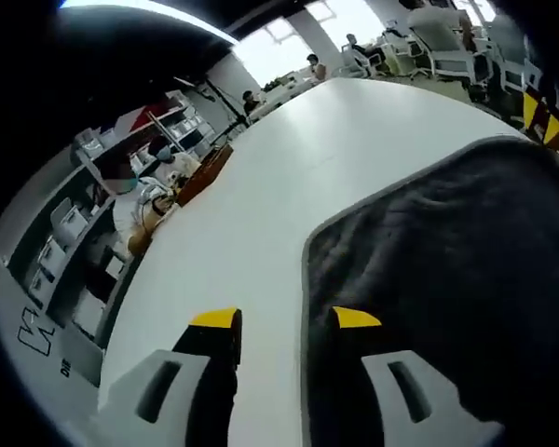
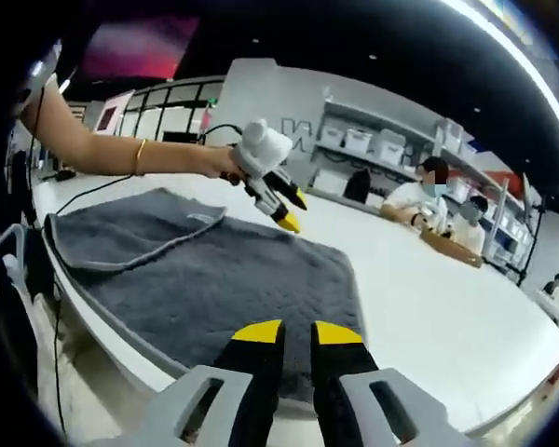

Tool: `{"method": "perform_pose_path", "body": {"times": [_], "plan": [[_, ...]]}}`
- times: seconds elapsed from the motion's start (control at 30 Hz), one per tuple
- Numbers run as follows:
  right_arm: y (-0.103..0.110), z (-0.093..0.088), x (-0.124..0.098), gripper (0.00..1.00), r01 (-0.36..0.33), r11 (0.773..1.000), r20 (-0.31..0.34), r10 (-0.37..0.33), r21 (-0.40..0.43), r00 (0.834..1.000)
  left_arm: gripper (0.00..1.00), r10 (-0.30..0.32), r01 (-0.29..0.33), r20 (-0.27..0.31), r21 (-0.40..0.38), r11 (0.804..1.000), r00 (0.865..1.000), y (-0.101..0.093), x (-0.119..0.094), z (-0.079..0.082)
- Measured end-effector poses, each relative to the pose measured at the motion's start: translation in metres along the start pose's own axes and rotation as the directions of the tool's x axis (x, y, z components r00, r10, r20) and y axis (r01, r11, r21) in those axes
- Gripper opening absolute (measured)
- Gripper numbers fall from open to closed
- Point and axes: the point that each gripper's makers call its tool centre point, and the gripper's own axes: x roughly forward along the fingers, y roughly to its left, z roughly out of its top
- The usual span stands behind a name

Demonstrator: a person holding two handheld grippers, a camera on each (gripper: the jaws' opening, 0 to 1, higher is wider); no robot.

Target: Open the folded towel by lifting each exposed corner and separating the folded layers until the towel lies flat within the target outline without major curled edges

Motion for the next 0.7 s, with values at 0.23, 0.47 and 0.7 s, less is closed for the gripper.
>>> {"method": "perform_pose_path", "body": {"times": [0.23, 0.47, 0.7], "plan": [[0.03, 0.01, 0.008, 0.06, -0.11, 0.994, 0.032, 0.111, -0.024, 0.993, 0.37, 0.018, -0.019, -0.022, -0.048, 0.999, 1.0, -0.003, -0.026, -0.023], [0.047, 0.02, 0.012, 0.07, -0.167, 0.985, 0.05, 0.17, -0.05, 0.984, 0.4, 0.021, -0.021, -0.043, -0.002, 1.0, 0.999, 0.002, -0.045, -0.041], [0.063, 0.03, 0.014, 0.08, -0.216, 0.973, 0.062, 0.222, -0.086, 0.973, 0.42, -0.02, 0.028, -0.093, 0.083, 0.996, 0.995, 0.004, -0.058, -0.06]]}}
